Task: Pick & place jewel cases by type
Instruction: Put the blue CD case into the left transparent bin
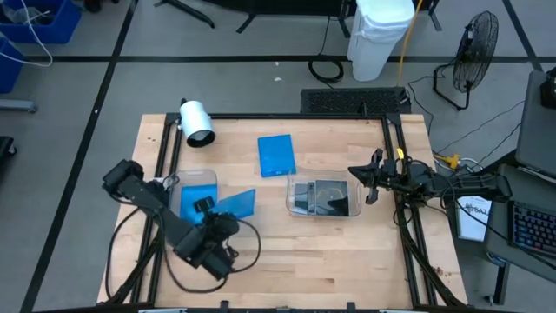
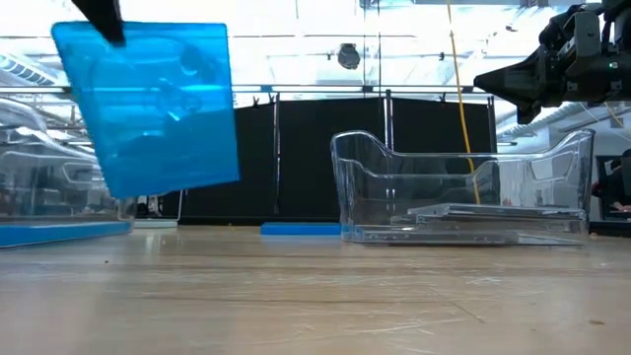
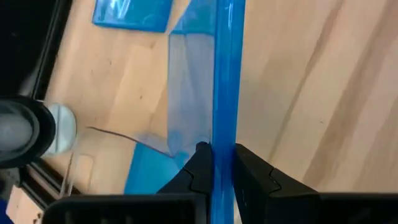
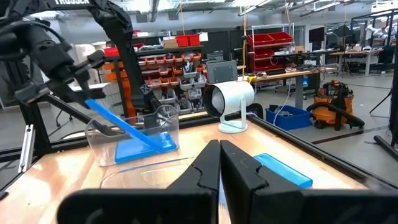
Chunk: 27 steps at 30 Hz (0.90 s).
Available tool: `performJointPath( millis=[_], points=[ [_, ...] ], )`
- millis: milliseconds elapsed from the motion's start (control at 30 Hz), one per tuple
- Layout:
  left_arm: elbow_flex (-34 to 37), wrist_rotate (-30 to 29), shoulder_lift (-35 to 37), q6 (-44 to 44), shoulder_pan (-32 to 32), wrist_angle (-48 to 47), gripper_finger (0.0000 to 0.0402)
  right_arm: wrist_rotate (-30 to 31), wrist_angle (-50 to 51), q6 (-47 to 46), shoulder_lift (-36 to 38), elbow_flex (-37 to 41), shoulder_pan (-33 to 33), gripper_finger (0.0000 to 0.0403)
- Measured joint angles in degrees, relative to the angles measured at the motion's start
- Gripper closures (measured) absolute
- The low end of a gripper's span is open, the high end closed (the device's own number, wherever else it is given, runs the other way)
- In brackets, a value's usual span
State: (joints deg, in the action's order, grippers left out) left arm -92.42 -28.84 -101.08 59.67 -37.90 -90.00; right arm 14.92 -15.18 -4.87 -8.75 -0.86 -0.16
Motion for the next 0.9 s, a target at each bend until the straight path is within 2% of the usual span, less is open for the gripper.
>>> performJointPath(
  millis=[267, 433, 700, 900],
  points=[
    [-10.7, -13.7, 0.0, -2.7, -4.5, 0.0, 0.0358, 0.0, 0.0, 0.0, 0.0, 0.0, 0.0, 0.0399],
    [-17.0, -14.5, 0.9, -5.5, -6.5, 0.1, 0.0358, 0.0, 0.0, 0.0, 0.0, 0.0, 0.0, 0.0399],
    [-17.6, -7.0, 6.2, -4.1, -8.8, -0.1, 0.0358, 0.0, 0.0, 0.0, 0.0, 0.0, 0.0, 0.0398],
    [-17.5, 6.1, 7.1, -7.3, -10.0, 0.0, 0.0358, 0.0, 0.0, 0.0, 0.0, 0.0, 0.0, 0.0398]
  ],
)
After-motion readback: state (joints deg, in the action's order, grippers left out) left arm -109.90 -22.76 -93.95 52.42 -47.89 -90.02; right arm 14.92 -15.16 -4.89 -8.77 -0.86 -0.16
